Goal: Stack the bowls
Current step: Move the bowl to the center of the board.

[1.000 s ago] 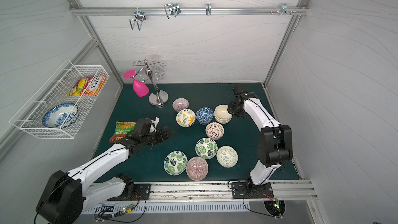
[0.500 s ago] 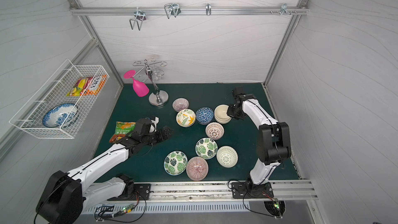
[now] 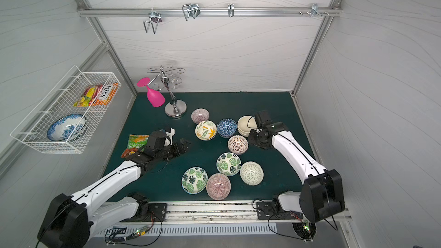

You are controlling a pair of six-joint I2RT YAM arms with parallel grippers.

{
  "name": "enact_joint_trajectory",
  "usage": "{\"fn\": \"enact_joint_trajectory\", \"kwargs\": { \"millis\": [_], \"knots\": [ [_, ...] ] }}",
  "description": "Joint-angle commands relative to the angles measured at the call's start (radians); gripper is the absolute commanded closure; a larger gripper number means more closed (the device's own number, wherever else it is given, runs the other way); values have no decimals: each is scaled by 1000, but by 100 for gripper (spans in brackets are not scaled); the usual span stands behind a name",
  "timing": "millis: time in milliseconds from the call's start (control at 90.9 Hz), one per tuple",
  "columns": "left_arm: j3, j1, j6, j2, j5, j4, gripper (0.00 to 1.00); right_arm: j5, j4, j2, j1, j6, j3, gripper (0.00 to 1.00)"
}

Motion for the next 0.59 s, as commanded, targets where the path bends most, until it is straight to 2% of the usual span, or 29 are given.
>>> {"fn": "enact_joint_trajectory", "kwargs": {
  "millis": [0, 176, 583],
  "knots": [
    [25, 4, 6, -16, -9, 10, 0, -6, 6, -44, 84, 65, -28, 56],
    [22, 4, 1, -30, -12, -3, 0, 16, 1, -21, 183, 50, -41, 57],
    [27, 4, -1, -22, -22, -13, 0, -27, 103, 112, 230, -20, -69, 63]
  ]
}}
